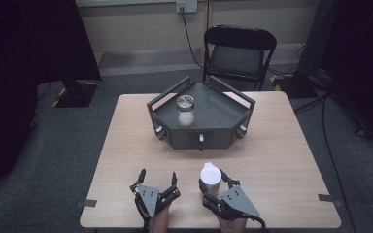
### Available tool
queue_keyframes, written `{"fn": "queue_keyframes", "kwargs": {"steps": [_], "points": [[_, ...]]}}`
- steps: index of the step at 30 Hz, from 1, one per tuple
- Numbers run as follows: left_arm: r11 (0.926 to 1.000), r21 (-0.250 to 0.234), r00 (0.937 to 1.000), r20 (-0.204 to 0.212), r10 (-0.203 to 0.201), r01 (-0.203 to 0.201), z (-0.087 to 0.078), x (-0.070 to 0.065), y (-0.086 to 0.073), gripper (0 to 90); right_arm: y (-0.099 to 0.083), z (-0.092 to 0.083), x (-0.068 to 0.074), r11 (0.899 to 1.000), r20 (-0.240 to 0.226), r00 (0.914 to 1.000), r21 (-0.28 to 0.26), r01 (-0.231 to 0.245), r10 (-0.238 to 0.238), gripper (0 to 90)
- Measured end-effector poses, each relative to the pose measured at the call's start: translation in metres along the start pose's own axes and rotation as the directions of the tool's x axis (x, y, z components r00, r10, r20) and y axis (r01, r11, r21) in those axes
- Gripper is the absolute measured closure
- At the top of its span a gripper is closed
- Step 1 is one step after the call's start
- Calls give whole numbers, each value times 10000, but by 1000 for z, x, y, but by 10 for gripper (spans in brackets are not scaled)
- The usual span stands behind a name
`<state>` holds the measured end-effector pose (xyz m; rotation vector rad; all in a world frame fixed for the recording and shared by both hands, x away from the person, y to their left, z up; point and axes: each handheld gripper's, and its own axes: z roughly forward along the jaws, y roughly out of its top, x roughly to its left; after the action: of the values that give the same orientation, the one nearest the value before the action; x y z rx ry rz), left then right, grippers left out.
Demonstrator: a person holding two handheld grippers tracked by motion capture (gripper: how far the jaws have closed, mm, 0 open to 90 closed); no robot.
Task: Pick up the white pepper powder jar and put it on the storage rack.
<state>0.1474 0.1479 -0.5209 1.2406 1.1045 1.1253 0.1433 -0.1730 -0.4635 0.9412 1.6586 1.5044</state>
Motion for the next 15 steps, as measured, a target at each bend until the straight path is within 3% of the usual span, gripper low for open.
{"fn": "queue_keyframes", "kwargs": {"steps": [15], "points": [[10000, -5, 10000, 4, -3, 3, 0, 0, 0, 0, 18, 3, -9, 9998, -47, 9999, 73, 157, -157, 304]]}}
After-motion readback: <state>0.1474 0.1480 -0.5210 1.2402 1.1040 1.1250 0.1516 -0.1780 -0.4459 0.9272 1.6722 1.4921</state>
